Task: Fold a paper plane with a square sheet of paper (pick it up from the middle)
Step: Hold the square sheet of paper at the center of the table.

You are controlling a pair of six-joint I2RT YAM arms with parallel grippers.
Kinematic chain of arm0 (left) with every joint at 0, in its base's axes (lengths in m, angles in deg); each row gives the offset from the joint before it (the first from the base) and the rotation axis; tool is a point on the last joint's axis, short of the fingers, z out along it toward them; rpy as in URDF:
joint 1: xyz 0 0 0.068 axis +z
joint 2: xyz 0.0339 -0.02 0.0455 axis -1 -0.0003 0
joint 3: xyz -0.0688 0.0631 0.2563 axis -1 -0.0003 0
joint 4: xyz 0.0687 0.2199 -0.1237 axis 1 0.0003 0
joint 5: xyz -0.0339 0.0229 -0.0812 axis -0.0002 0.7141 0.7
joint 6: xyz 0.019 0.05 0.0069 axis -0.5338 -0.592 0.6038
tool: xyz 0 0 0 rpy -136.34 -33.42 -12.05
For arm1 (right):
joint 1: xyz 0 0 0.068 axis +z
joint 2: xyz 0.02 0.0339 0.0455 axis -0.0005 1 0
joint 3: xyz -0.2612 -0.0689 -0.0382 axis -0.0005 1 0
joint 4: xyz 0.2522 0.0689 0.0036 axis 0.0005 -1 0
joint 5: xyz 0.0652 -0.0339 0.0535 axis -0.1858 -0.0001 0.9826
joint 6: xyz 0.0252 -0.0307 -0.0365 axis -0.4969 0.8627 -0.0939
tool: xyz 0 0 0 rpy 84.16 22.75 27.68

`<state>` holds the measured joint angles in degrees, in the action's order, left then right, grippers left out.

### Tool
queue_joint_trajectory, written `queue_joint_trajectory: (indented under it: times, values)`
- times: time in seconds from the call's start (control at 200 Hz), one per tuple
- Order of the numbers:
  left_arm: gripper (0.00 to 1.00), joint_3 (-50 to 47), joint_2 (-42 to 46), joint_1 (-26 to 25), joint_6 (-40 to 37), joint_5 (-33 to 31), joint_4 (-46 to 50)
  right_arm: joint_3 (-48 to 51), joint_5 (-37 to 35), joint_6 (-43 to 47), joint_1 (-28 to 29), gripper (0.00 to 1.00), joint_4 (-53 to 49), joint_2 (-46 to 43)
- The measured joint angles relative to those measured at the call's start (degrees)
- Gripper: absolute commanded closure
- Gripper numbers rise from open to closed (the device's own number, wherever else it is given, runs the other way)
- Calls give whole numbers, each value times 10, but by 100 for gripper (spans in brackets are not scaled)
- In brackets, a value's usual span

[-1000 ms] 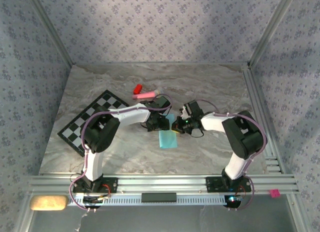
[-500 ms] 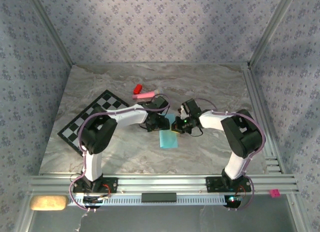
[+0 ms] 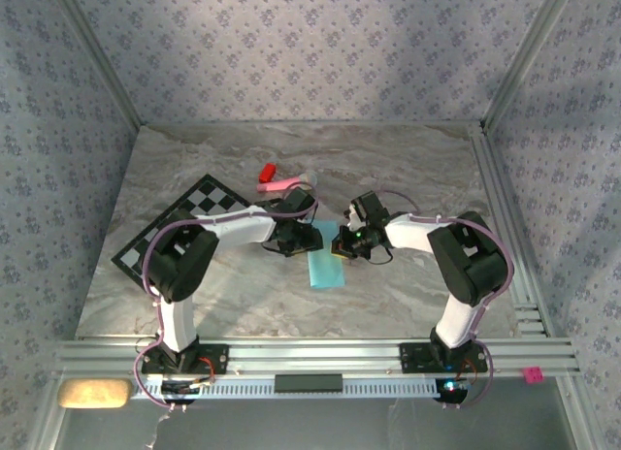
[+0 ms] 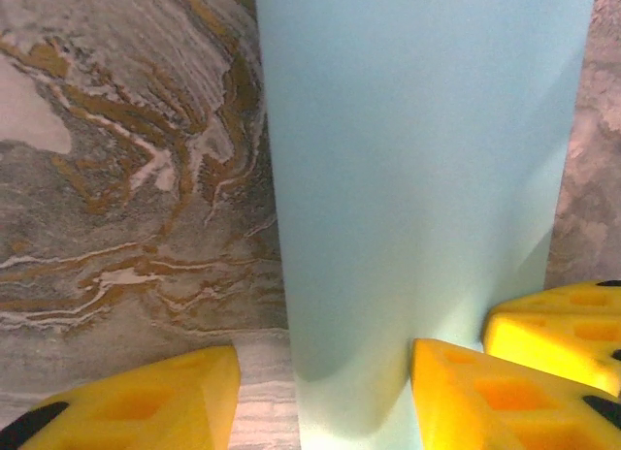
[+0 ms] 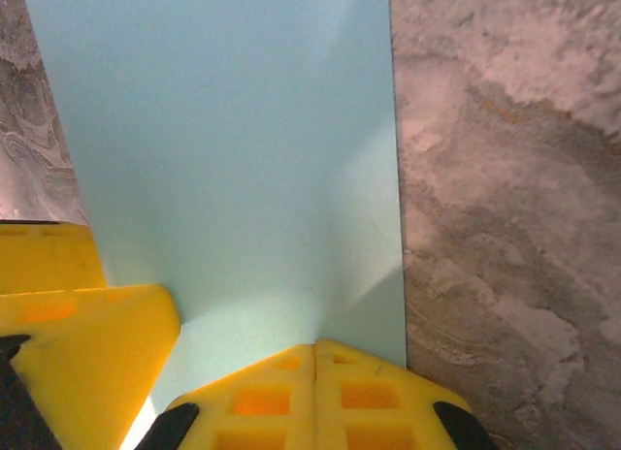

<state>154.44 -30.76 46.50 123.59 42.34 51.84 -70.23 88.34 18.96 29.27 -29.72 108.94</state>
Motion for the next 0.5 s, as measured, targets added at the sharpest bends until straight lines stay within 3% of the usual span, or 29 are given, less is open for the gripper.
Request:
queue_joint_trajectory:
  times: [0.21, 0.5]
  values:
    - [42, -8, 7, 0, 2, 4, -12, 0, 0, 0, 0, 100, 0, 0]
    - [46, -25, 16, -6, 16, 13, -48, 0, -3, 0, 1, 100, 0, 0]
